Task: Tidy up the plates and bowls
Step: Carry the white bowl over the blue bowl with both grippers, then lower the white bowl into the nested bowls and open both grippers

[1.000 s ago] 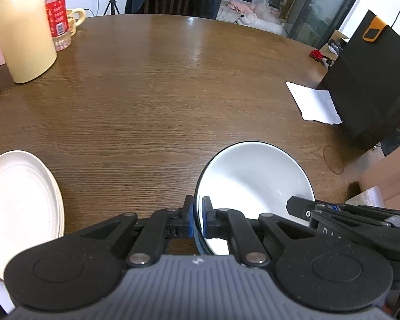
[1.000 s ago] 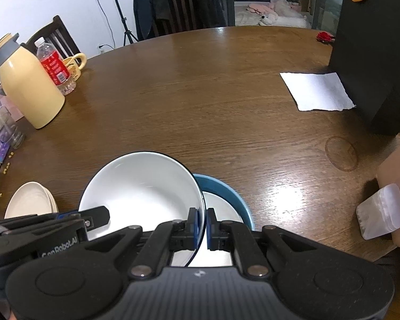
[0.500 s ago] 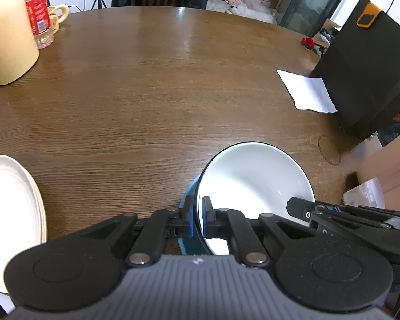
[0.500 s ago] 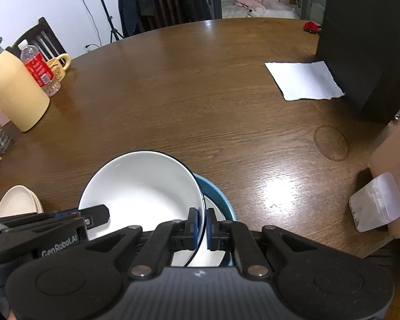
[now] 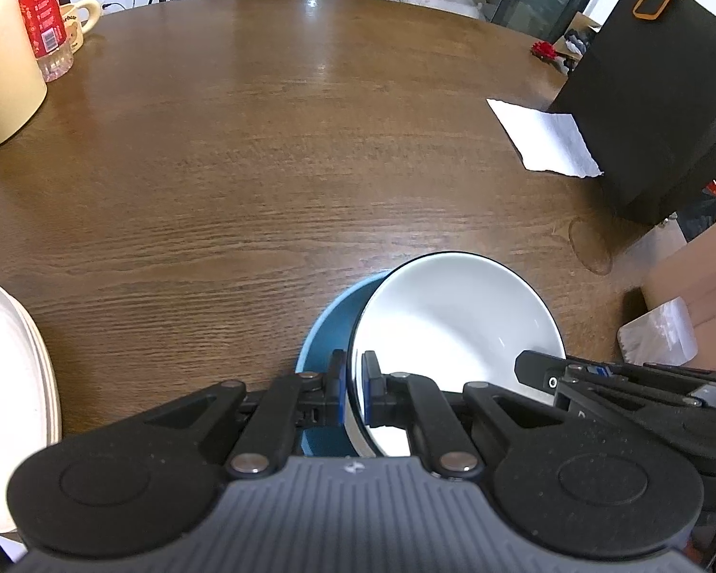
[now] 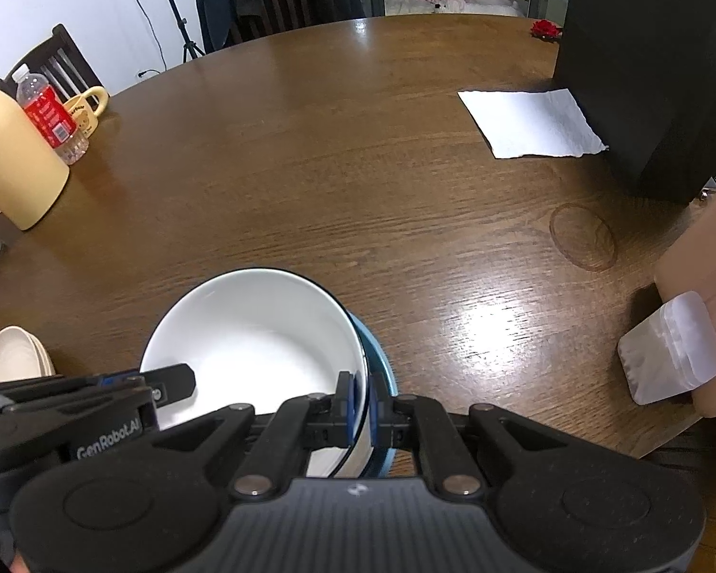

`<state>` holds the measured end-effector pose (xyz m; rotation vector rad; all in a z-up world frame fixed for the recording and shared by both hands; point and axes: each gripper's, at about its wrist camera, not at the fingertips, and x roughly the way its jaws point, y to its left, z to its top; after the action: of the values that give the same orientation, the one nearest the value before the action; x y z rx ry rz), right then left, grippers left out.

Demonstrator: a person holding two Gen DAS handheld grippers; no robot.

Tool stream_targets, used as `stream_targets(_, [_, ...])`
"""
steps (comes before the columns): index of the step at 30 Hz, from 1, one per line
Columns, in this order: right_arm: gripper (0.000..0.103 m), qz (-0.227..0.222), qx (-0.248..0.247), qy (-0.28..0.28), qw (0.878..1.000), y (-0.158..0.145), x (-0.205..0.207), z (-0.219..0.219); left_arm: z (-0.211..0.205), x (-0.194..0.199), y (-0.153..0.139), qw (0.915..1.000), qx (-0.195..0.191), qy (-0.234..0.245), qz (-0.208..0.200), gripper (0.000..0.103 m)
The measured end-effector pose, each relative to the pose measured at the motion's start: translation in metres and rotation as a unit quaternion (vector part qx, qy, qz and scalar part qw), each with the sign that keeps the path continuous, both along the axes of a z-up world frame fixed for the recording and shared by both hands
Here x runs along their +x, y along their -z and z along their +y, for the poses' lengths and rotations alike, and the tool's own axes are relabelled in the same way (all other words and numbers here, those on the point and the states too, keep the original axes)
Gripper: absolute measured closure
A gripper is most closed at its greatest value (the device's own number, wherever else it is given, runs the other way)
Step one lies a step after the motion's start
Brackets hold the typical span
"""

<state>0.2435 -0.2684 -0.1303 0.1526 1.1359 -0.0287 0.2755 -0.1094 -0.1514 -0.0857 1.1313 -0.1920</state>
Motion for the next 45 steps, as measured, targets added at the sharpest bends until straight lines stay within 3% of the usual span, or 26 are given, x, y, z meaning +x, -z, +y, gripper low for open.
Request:
stream_targets(21, [0.096, 0.002, -0.016, -0.019, 1.0, 0.011, -0.002, 0.002, -0.011, -0.006, 0.013, 0.9992, 0.03, 0.018, -0.019, 0.096])
stream_targets(45, [0.093, -0.008, 0.002, -0.02, 1.0, 0.005, -0.009, -0.005, -0.005, -0.011, 0.009, 0.9992, 0.025, 0.016, -0.027, 0.096])
